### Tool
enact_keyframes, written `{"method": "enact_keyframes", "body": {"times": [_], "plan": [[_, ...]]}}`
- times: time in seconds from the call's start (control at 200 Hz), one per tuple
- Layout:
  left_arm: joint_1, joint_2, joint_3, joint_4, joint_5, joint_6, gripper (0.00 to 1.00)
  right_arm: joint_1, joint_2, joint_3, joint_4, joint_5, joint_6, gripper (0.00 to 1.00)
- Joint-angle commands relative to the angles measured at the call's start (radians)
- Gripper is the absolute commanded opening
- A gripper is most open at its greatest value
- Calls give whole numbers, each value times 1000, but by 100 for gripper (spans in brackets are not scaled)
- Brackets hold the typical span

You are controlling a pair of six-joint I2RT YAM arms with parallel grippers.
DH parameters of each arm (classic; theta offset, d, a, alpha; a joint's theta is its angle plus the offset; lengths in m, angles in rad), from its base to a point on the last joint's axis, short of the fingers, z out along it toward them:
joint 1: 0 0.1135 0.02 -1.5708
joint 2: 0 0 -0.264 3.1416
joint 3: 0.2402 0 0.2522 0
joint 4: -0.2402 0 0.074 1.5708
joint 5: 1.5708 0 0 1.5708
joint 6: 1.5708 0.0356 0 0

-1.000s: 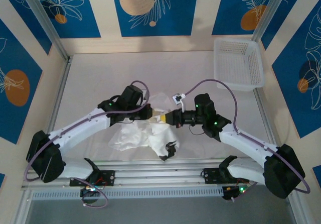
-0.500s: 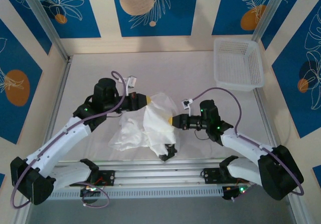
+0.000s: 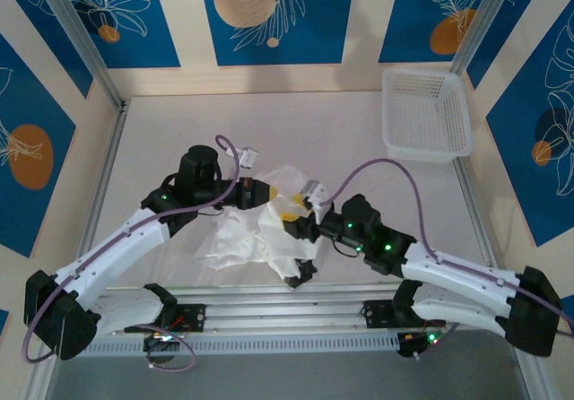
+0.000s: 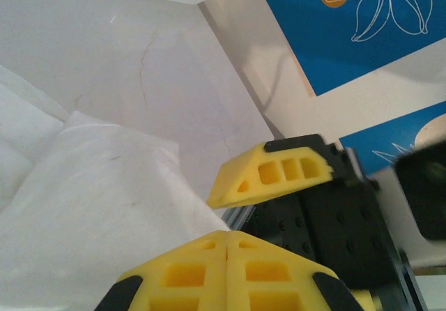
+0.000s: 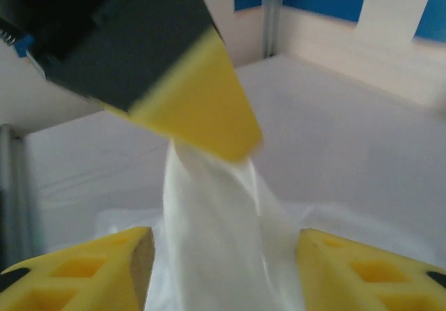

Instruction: Fold the inside-out t-shirt

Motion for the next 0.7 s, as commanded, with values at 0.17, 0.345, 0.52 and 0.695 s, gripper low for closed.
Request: {"method": "enact_keyframes", "body": {"times": [0.17,0.345,0.52,0.695], "plan": [[-21,2,40,28,1,4,0,33,218,145,213,496,-410,63],[-21,-13,30,4,-29,25,0,-4,124,146,-49,200,-240,53],[-21,0,38,-14,-34,41,0,-9,-68,10,-24,-146,-106,65],[-21,8,42,-1,-20,35,0,-40,-147,-36,-4,-69,-52,48]]}}
